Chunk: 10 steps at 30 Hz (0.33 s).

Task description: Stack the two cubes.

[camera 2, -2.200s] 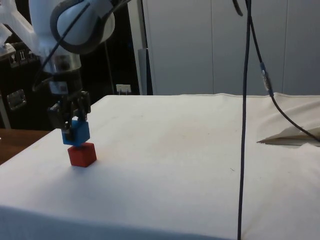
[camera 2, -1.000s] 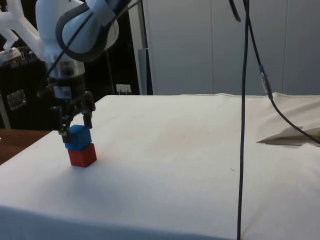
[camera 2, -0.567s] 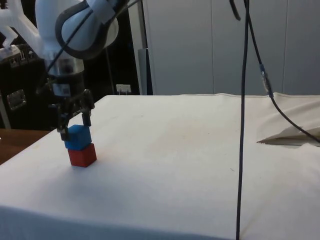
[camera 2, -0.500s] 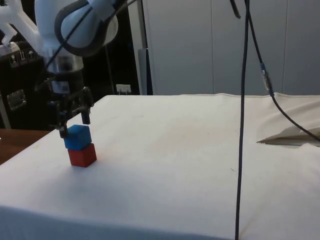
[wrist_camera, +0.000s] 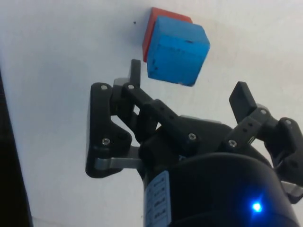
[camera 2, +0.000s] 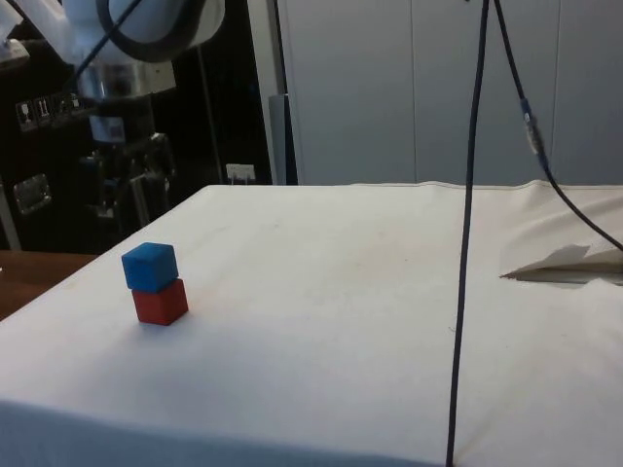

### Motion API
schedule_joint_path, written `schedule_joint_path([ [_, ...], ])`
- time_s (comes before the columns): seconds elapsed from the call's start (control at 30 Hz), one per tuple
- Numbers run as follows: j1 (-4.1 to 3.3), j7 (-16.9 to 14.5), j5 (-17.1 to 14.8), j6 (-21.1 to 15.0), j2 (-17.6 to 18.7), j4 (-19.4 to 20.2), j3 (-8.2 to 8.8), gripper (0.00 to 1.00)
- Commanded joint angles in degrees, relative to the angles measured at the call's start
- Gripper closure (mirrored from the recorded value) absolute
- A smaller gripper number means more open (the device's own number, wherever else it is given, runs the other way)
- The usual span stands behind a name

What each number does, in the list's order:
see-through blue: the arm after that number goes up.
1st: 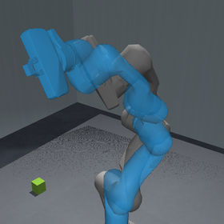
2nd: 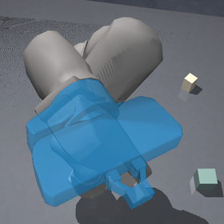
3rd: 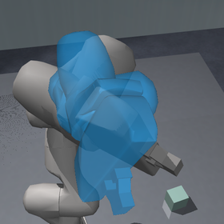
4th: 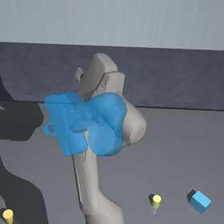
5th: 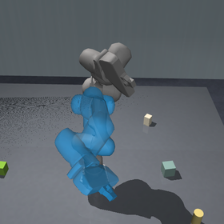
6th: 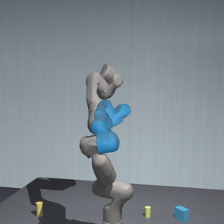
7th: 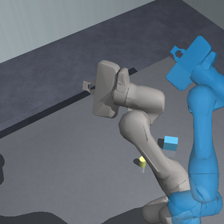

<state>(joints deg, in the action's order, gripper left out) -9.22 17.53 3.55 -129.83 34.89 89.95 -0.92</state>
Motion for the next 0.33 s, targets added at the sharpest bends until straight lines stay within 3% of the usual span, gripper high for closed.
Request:
schedule_joint_path([
  [0.0,0.0,0.17,0.0,0.29,-0.29,-0.06,0.0,0.0],
  [0.3,0.0,1.15,0.0,1.89,-2.18,-0.4,0.0,0.0],
])
